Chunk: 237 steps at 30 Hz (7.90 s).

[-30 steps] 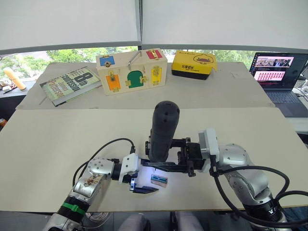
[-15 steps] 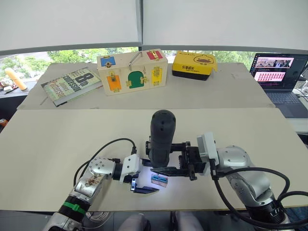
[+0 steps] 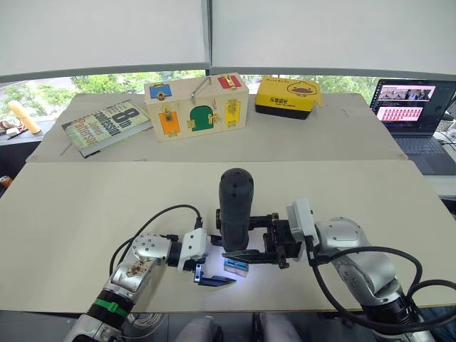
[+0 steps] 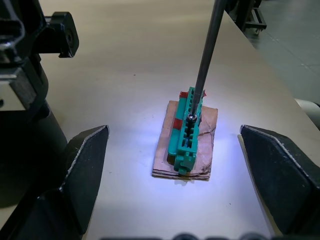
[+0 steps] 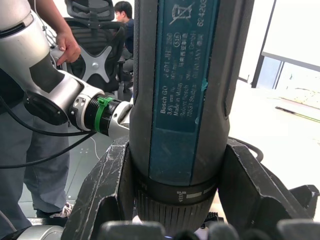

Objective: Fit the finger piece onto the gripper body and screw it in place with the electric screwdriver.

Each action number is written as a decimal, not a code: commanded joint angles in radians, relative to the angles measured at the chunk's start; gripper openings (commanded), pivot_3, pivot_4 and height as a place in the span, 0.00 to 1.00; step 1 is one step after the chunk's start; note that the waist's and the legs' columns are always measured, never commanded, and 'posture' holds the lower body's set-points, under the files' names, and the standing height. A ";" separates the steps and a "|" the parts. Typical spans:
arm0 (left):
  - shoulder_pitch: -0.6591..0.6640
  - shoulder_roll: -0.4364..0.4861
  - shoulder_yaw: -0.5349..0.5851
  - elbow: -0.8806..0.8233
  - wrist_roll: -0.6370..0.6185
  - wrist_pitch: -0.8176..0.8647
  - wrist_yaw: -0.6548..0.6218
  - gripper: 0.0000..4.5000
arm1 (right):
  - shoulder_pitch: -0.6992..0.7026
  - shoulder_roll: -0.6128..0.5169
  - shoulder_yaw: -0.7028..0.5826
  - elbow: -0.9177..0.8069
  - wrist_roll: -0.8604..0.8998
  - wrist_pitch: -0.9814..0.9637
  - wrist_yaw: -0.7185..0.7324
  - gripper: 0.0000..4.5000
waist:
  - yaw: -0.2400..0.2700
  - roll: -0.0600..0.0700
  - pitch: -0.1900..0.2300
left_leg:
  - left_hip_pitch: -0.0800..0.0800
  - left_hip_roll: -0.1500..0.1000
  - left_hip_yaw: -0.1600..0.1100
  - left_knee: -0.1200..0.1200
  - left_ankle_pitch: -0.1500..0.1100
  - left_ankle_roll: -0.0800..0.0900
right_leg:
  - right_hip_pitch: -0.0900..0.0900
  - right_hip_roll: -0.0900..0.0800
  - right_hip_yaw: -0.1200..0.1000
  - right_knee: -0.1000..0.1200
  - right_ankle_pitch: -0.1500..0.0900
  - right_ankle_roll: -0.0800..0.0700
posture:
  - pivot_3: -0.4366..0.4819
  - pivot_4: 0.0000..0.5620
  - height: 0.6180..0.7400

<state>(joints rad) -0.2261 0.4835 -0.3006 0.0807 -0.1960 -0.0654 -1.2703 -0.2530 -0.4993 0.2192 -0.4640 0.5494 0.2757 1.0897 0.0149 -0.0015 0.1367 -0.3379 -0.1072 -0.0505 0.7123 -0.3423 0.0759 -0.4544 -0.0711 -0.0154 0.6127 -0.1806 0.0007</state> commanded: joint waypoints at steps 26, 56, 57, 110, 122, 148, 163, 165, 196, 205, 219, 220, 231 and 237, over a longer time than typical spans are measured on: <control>0.020 0.000 -0.027 0.010 0.012 0.014 0.009 0.99 | 0.004 0.002 -0.014 -0.015 -0.010 -0.034 0.019 0.42 | 0.000 0.000 0.000 | 0.000 0.000 0.000 0.000 0.000 0.000 | 0.000 0.000 0.000 0.000 0.000 0.000 | 0.48 0.27 1.00; 0.017 -0.003 -0.025 0.021 0.010 0.017 0.013 0.99 | -0.033 -0.027 0.023 -0.016 -0.036 0.015 0.014 0.42 | 0.000 0.000 0.000 | 0.001 0.000 0.000 0.000 0.000 0.000 | 0.001 0.000 0.000 0.000 0.000 0.000 | 0.48 0.27 1.00; 0.018 -0.003 -0.025 0.021 0.010 0.017 0.013 0.99 | -0.035 -0.026 0.022 -0.016 -0.033 0.017 0.012 0.42 | 0.000 0.000 0.000 | 0.001 0.000 0.000 0.000 0.000 0.000 | 0.001 0.000 0.000 0.000 0.000 0.000 | 0.48 0.27 1.00; 0.005 -0.001 0.011 0.013 -0.040 0.024 0.000 0.99 | -0.089 0.009 -0.020 -0.072 0.073 0.042 -0.005 0.42 | -0.001 0.000 0.000 | 0.001 0.000 0.000 0.000 0.000 0.000 | 0.000 0.000 0.000 0.000 0.000 0.000 | 0.48 0.27 1.00; 0.036 0.031 0.057 -0.063 -0.123 0.027 -0.028 0.99 | -0.126 -0.007 -0.057 -0.116 0.150 0.099 -0.035 0.42 | -0.004 0.000 0.000 | -0.001 0.000 0.000 -0.001 0.000 0.000 | -0.002 0.000 0.000 0.000 0.000 0.000 | 0.48 0.27 1.00; 0.128 0.111 0.264 -0.092 -0.168 0.137 0.146 0.99 | -0.177 -0.101 -0.205 -0.186 0.326 0.213 -0.127 0.42 | 0.000 0.000 0.002 | -0.002 0.000 0.000 -0.002 0.000 0.000 | -0.002 0.000 -0.001 -0.001 0.000 0.000 | 0.48 0.27 1.00; 0.006 -0.094 0.108 -0.006 -0.011 0.094 0.299 0.99 | -0.179 -0.145 -0.230 -0.198 0.362 0.248 -0.145 0.42 | 0.000 -0.001 0.003 | -0.002 0.000 0.000 -0.001 0.000 0.000 | -0.002 0.000 0.000 0.000 0.000 0.000 | 0.48 0.27 1.00; -0.010 -0.106 0.108 0.007 0.015 0.090 0.333 0.99 | -0.179 -0.147 -0.230 -0.201 0.361 0.250 -0.148 0.42 | 0.000 -0.001 0.003 | -0.002 0.000 0.000 -0.001 0.000 0.000 | -0.002 0.000 0.000 0.000 0.000 0.000 | 0.48 0.27 1.00; -0.324 -0.095 0.052 0.488 0.041 -0.151 -0.063 0.51 | -0.120 -0.241 -0.275 -0.245 0.412 0.272 -0.148 0.42 | 0.000 -0.002 0.003 | -0.005 0.000 0.000 0.002 0.000 0.000 | -0.003 -0.001 -0.001 0.000 0.000 0.000 | 0.48 0.27 1.00; -0.282 -0.095 0.096 0.455 0.019 -0.127 -0.018 1.00 | -0.111 -0.241 -0.279 -0.262 0.417 0.276 -0.161 0.42 | -0.001 -0.002 0.003 | -0.005 0.000 0.000 0.002 0.000 0.000 | -0.003 -0.001 -0.001 0.000 0.000 0.000 | 0.48 0.27 1.00; 0.008 -0.024 0.195 -0.005 -0.072 0.076 0.158 1.00 | -0.101 -0.226 -0.274 -0.267 0.405 0.266 -0.178 0.42 | 0.004 -0.002 0.004 | -0.005 0.000 0.000 0.002 0.000 0.000 | -0.003 -0.001 0.000 0.000 0.000 0.000 | 0.48 0.27 1.00; 0.015 -0.027 0.186 -0.026 -0.060 0.086 0.180 1.00 | -0.104 -0.223 -0.272 -0.265 0.403 0.265 -0.179 0.42 | 0.005 -0.003 0.004 | -0.005 0.000 0.000 0.002 0.000 0.000 | -0.003 -0.001 0.000 0.000 0.000 0.000 | 0.48 0.27 1.00; 0.054 -0.109 0.108 -0.135 -0.005 0.190 0.370 1.00 | -0.126 -0.207 -0.260 -0.245 0.386 0.261 -0.174 0.42 | 0.002 -0.003 0.004 | -0.005 0.000 0.000 0.002 0.000 0.000 | -0.003 0.000 0.000 0.000 0.000 0.000 | 0.48 0.27 1.00; 0.065 -0.112 0.084 -0.122 0.025 0.176 0.399 1.00 | -0.133 -0.204 -0.257 -0.240 0.381 0.260 -0.176 0.42 | 0.002 -0.003 0.004 | -0.005 0.000 0.000 0.002 0.000 0.000 | -0.003 0.000 0.000 0.000 0.000 0.000 | 0.48 0.27 1.00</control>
<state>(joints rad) -0.1696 0.3674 -0.2019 -0.0226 -0.1818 0.1273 -0.8745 -0.3663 -0.7138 -0.0151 -0.6839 0.9240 0.5633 0.9135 0.0166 -0.0043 0.1406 -0.3428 -0.1070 -0.0505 0.7138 -0.3423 0.0760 -0.4576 -0.0714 -0.0158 0.6127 -0.1803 0.0010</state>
